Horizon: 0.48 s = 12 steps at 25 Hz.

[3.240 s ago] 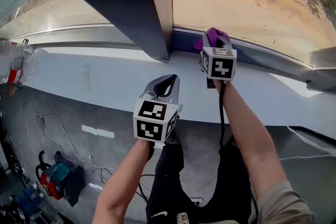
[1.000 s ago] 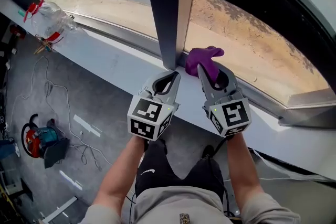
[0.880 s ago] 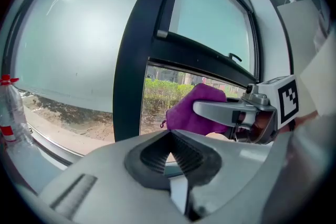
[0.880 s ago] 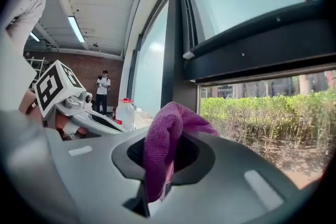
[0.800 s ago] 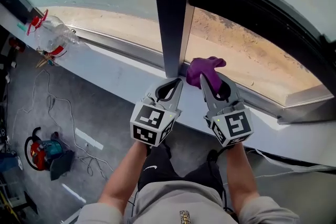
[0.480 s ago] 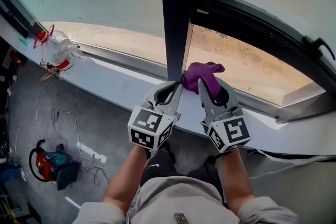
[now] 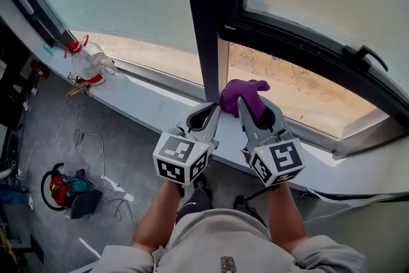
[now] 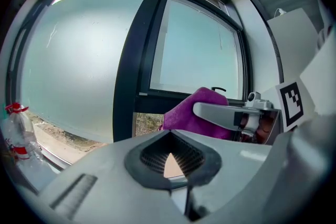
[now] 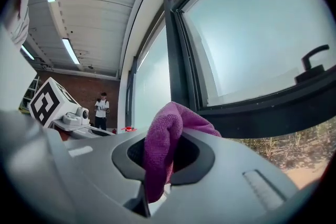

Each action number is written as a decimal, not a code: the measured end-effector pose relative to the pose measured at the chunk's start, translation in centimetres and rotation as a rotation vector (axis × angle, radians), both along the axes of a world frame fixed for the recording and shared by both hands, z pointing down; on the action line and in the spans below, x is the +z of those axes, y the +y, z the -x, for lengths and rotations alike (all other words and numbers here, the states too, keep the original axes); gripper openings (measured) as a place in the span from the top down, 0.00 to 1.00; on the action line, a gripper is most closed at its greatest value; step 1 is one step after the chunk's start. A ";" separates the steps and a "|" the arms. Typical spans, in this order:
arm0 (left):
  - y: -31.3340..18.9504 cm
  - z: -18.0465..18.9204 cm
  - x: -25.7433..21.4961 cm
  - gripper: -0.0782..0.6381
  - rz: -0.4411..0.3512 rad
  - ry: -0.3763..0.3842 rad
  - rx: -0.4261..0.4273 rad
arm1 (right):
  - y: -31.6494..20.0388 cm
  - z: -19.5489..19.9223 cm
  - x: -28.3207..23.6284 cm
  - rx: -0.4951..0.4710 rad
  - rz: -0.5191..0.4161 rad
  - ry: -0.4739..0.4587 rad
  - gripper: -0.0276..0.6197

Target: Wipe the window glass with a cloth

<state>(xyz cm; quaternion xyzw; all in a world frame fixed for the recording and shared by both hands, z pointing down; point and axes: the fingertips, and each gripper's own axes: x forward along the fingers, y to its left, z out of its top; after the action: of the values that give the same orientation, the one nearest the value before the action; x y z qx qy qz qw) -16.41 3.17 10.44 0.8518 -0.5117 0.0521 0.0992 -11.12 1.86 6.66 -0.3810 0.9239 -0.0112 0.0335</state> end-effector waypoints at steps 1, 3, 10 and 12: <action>0.7 -0.6 -0.3 0.89 -0.002 0.000 -0.005 | 0.7 -0.5 -0.5 -0.016 -0.006 -0.014 0.85; 1.8 -1.9 -0.8 0.89 -0.006 -0.005 -0.011 | 1.9 -1.5 -1.5 -0.039 -0.023 -0.041 0.85; 4.6 -5.1 -2.5 0.89 -0.025 -0.018 -0.030 | 4.3 -4.7 -3.3 -0.048 -0.052 -0.036 0.85; 5.3 -5.8 -3.0 0.89 -0.034 -0.021 -0.033 | 5.0 -5.4 -3.6 -0.052 -0.060 -0.027 0.85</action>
<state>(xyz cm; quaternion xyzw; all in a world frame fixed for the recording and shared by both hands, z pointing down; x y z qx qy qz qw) -10.58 8.51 7.47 0.8444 -0.5273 0.0505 0.0801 -5.70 6.84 3.10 -0.3553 0.9329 0.0106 0.0572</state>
